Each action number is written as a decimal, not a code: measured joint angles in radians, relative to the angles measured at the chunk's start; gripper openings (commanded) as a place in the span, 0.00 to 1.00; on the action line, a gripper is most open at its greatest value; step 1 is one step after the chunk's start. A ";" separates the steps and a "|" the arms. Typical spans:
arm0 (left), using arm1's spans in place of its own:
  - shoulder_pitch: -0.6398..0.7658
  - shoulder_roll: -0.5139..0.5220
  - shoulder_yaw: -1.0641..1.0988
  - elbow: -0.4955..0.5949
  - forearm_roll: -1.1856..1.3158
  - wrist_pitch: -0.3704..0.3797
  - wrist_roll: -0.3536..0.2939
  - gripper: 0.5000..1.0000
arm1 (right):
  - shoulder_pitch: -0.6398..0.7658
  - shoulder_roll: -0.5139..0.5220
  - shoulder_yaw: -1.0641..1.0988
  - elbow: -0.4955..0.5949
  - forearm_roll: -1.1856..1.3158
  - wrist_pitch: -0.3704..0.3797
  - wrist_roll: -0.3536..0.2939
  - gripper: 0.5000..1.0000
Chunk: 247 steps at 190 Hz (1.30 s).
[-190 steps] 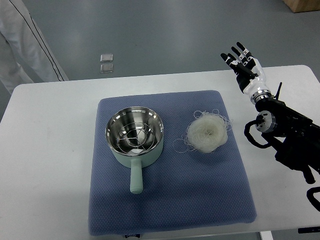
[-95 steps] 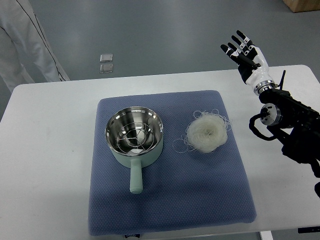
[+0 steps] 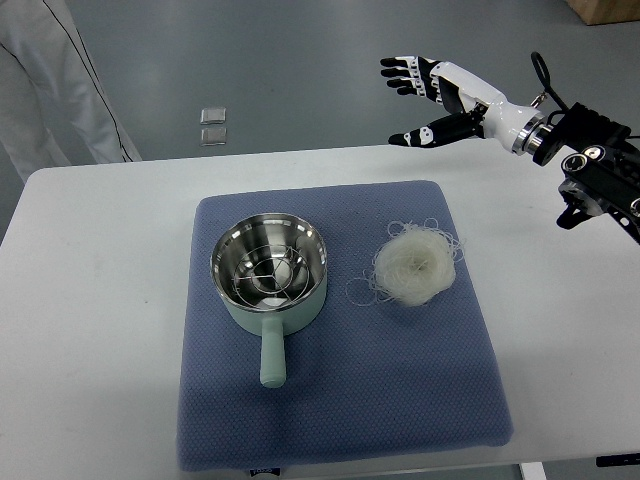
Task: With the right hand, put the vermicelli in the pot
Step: 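Move the right hand over the white vermicelli bundle, then close the right hand fingers around the vermicelli bundle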
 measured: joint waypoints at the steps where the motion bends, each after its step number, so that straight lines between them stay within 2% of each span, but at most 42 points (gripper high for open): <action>1: 0.000 0.000 0.000 0.000 0.000 0.000 0.000 1.00 | 0.002 -0.003 -0.002 0.003 -0.007 0.003 0.000 0.82; 66: 0.000 0.000 0.000 0.000 0.000 0.000 0.000 1.00 | 0.145 -0.148 -0.149 0.184 -0.433 0.226 0.038 0.82; 103: 0.000 0.000 0.000 0.000 0.000 0.000 0.000 1.00 | 0.183 -0.175 -0.219 0.279 -0.583 0.287 0.044 0.82; 163: 0.000 0.000 0.000 0.000 0.000 0.000 0.000 1.00 | 0.181 -0.150 -0.281 0.294 -0.771 0.246 0.039 0.82; 247: 0.000 0.000 0.000 0.000 0.000 0.000 0.000 1.00 | 0.146 -0.152 -0.373 0.270 -0.812 0.086 0.023 0.82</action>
